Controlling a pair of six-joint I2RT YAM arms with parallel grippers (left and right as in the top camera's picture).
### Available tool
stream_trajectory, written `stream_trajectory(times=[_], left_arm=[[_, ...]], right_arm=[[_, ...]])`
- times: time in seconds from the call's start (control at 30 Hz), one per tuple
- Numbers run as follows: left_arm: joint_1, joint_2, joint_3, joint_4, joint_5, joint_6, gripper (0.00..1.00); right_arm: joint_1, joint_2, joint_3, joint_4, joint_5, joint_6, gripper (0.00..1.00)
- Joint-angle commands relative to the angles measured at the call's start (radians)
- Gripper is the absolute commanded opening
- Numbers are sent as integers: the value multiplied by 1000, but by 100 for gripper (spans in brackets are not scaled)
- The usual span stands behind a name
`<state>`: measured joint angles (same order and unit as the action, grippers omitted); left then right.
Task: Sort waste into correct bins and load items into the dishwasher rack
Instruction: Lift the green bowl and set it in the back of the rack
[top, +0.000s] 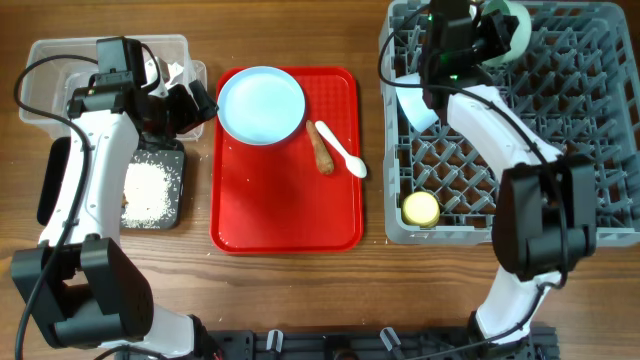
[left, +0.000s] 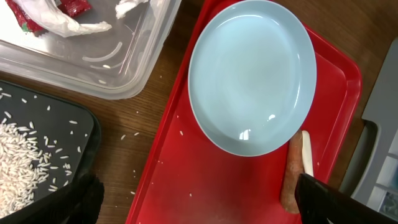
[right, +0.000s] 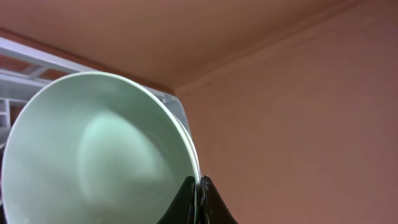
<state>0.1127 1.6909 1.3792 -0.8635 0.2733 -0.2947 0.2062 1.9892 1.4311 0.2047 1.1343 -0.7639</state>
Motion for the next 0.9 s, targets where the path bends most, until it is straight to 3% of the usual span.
stream_trajectory(times=[0.0, 0.13, 0.3, 0.43, 0.5, 0.63, 0.87], left_arm=[[2, 10, 11, 3, -6, -2, 100], [2, 10, 11, 3, -5, -2, 100], [2, 10, 11, 3, -5, -2, 100], [2, 10, 11, 3, -5, -2, 100], [2, 10, 11, 3, -5, -2, 100], [2, 10, 11, 3, -5, -2, 100], [2, 10, 11, 3, -5, -2, 100]], right_arm=[[-5, 21, 6, 18, 35, -35, 4], [-1, 21, 6, 11, 109, -104, 4], [-4, 21, 6, -47, 51, -100, 4], [3, 21, 6, 108, 42, -106, 5], [13, 21, 6, 210, -1, -179, 4], [25, 34, 6, 222, -108, -194, 4], [2, 90, 6, 217, -80, -205, 4]])
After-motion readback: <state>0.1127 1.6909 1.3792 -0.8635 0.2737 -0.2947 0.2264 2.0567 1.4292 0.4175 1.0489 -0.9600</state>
